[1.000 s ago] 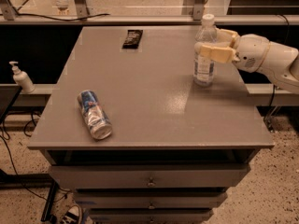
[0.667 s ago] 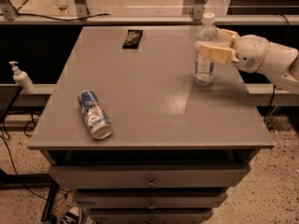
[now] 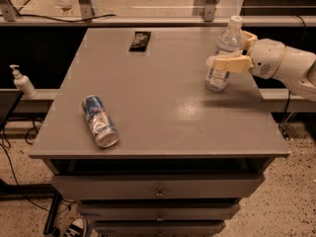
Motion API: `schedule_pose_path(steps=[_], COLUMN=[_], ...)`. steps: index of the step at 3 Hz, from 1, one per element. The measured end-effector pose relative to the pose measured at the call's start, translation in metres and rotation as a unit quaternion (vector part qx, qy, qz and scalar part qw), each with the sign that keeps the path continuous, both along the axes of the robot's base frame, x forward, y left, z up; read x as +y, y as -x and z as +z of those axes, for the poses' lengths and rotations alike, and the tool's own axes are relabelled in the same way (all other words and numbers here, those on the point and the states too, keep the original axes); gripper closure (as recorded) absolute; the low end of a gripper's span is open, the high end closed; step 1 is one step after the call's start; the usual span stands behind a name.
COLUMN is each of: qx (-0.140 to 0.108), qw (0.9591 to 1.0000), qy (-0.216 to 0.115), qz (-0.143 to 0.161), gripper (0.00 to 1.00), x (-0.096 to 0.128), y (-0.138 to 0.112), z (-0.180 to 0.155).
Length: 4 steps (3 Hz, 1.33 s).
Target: Place blue plastic bottle upright
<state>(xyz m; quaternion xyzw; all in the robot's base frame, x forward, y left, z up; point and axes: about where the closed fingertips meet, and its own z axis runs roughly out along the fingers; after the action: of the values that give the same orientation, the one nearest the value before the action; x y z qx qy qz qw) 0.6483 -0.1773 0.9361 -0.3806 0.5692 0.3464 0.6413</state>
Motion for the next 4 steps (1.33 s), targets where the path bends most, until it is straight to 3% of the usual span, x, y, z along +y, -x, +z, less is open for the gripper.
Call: schedule_pose_path(steps=[2, 3, 4], qx=[0.0, 0.005, 0.013], qw=[1.0, 0.9997, 0.9985], qy=[0.005, 0.021, 0.043], qz=[-0.005, -0.012, -0.031], gripper=[0.0, 0.0, 0.0], x=[-0.005, -0.02, -0.05], y=[0.002, 0.008, 0.021], z=[-0.001, -0.005, -0.011])
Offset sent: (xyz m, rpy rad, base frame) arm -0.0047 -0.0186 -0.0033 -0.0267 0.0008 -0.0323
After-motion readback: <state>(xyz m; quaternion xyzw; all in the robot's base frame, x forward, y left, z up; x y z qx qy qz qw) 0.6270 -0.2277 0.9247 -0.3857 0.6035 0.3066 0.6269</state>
